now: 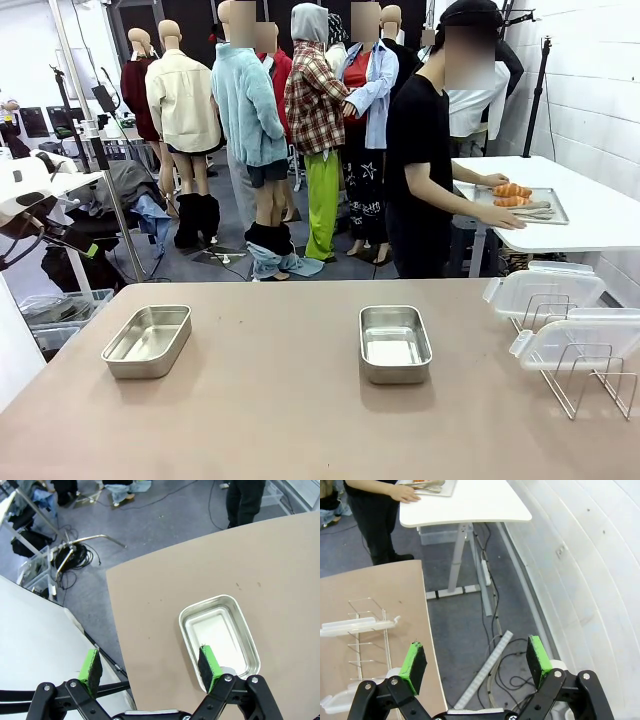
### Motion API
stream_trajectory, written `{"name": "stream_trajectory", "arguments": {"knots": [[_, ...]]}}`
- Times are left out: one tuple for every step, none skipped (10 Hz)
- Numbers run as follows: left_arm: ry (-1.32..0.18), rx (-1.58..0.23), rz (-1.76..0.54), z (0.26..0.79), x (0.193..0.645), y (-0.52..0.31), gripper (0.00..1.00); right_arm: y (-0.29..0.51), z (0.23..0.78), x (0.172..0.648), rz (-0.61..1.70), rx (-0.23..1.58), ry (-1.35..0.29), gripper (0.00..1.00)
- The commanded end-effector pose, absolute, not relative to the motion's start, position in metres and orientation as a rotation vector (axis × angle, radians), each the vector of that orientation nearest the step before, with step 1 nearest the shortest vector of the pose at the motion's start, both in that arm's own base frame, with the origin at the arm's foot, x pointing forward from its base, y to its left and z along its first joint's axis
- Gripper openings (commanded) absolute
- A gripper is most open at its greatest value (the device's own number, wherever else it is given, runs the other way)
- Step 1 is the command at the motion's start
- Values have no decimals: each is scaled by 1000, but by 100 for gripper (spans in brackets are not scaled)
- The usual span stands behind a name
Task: Place the bread in airtight containers.
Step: Lift both Airtight Container.
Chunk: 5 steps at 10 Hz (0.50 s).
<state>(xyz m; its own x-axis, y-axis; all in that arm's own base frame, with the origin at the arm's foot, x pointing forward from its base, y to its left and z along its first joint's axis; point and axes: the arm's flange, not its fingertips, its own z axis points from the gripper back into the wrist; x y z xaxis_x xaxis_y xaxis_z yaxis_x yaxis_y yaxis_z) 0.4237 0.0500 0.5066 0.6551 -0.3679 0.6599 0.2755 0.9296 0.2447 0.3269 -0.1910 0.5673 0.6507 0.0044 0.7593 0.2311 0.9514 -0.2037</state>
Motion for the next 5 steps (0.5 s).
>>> {"name": "stream_trajectory", "arguments": {"knots": [[-779, 128, -358, 507, 423, 52, 100, -192, 564, 327, -121, -298, -847, 100], [-779, 128, -358, 507, 423, 52, 100, -192, 564, 327, -121, -298, -847, 100], [-779, 128, -358, 507, 423, 52, 100, -192, 564, 327, -121, -298, -847, 100], [-779, 128, -358, 507, 423, 52, 100, -192, 564, 327, -121, -298, -847, 100], [-779, 128, -358, 507, 423, 52, 100, -192, 564, 327, -121, -298, -847, 100]]}}
